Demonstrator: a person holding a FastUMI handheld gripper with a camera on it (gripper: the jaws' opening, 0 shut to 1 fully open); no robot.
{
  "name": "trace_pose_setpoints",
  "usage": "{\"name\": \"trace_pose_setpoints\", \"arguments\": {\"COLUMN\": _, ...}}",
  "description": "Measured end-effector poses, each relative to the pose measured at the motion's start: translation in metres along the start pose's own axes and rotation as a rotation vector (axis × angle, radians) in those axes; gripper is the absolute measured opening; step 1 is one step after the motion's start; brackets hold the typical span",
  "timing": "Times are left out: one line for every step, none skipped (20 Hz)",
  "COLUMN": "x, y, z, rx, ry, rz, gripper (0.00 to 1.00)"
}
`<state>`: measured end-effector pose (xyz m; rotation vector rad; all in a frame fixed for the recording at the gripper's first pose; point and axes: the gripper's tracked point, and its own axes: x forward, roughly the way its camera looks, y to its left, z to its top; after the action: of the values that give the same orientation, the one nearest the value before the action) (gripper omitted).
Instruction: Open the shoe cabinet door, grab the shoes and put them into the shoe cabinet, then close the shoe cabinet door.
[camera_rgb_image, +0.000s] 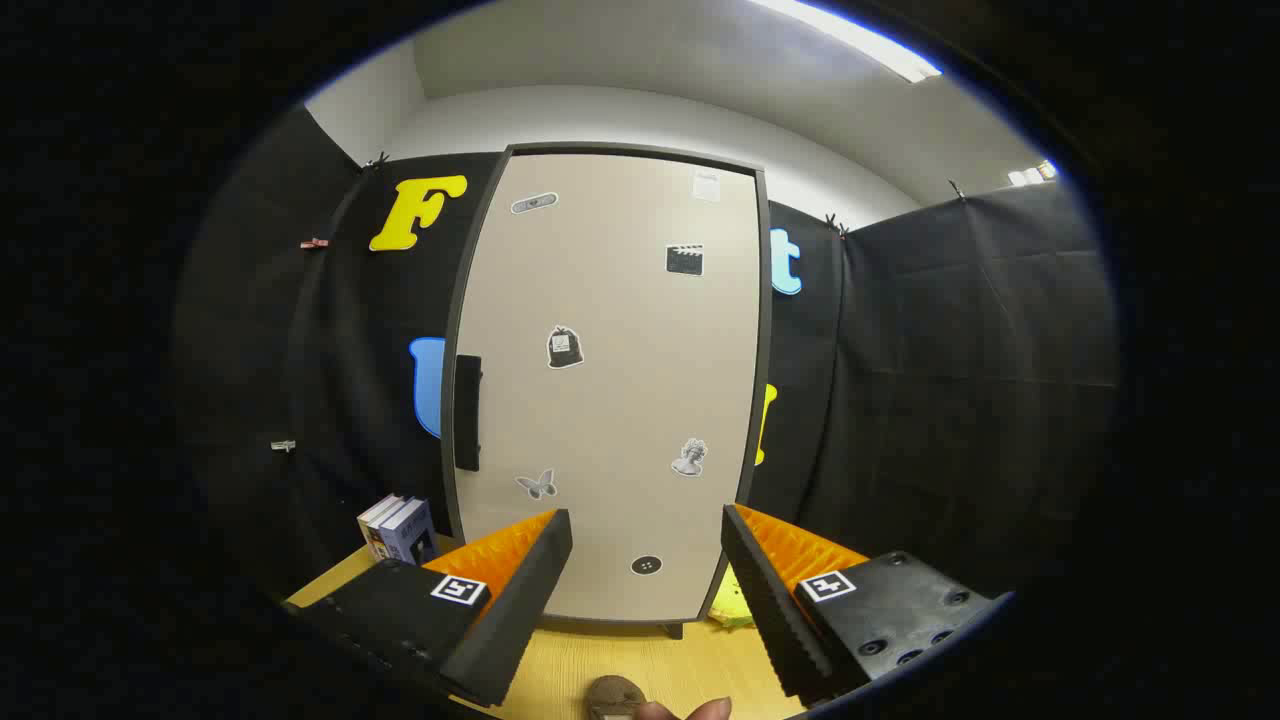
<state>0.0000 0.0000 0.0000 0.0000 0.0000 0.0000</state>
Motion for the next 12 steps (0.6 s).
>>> {"name": "trace_pose_setpoints", "arguments": {"x": -0.0004, "y": 0.0000, "z": 0.0001, "rx": -0.002, "ry": -0.001, "rz": 0.000, "gripper": 0.97}}
{"name": "trace_pose_setpoints", "arguments": {"x": -0.0006, "y": -0.0001, "z": 0.0005, "rx": -0.003, "ry": -0.002, "rz": 0.001, "gripper": 0.97}}
{"name": "trace_pose_setpoints", "arguments": {"x": -0.0006, "y": -0.0002, "z": 0.0008, "rx": -0.005, "ry": -0.004, "rz": -0.001, "gripper": 0.97}}
{"name": "trace_pose_setpoints", "arguments": {"x": -0.0014, "y": -0.0009, "z": 0.0006, "rx": -0.005, "ry": -0.003, "rz": -0.001, "gripper": 0.97}}
{"name": "trace_pose_setpoints", "arguments": {"x": -0.0012, "y": -0.0008, "z": 0.0002, "rx": -0.003, "ry": -0.002, "rz": 0.000, "gripper": 0.97}}
{"name": "trace_pose_setpoints", "arguments": {"x": -0.0009, "y": -0.0005, "z": -0.0003, "rx": -0.002, "ry": 0.000, "rz": 0.000, "gripper": 0.97}}
{"name": "trace_pose_setpoints", "arguments": {"x": -0.0008, "y": -0.0001, "z": -0.0004, "rx": -0.001, "ry": 0.000, "rz": -0.001, "gripper": 0.97}}
{"name": "trace_pose_setpoints", "arguments": {"x": -0.0006, "y": -0.0003, "z": 0.0001, "rx": -0.001, "ry": -0.001, "rz": -0.001, "gripper": 0.97}}
{"name": "trace_pose_setpoints", "arguments": {"x": -0.0006, "y": 0.0002, "z": 0.0006, "rx": -0.001, "ry": -0.001, "rz": 0.000, "gripper": 0.97}}
{"name": "trace_pose_setpoints", "arguments": {"x": -0.0009, "y": 0.0010, "z": 0.0005, "rx": -0.001, "ry": -0.001, "rz": 0.000, "gripper": 0.97}}
{"name": "trace_pose_setpoints", "arguments": {"x": -0.0006, "y": 0.0011, "z": 0.0002, "rx": -0.001, "ry": -0.001, "rz": 0.000, "gripper": 0.97}}
{"name": "trace_pose_setpoints", "arguments": {"x": -0.0003, "y": 0.0020, "z": 0.0002, "rx": -0.001, "ry": -0.001, "rz": 0.001, "gripper": 0.97}}
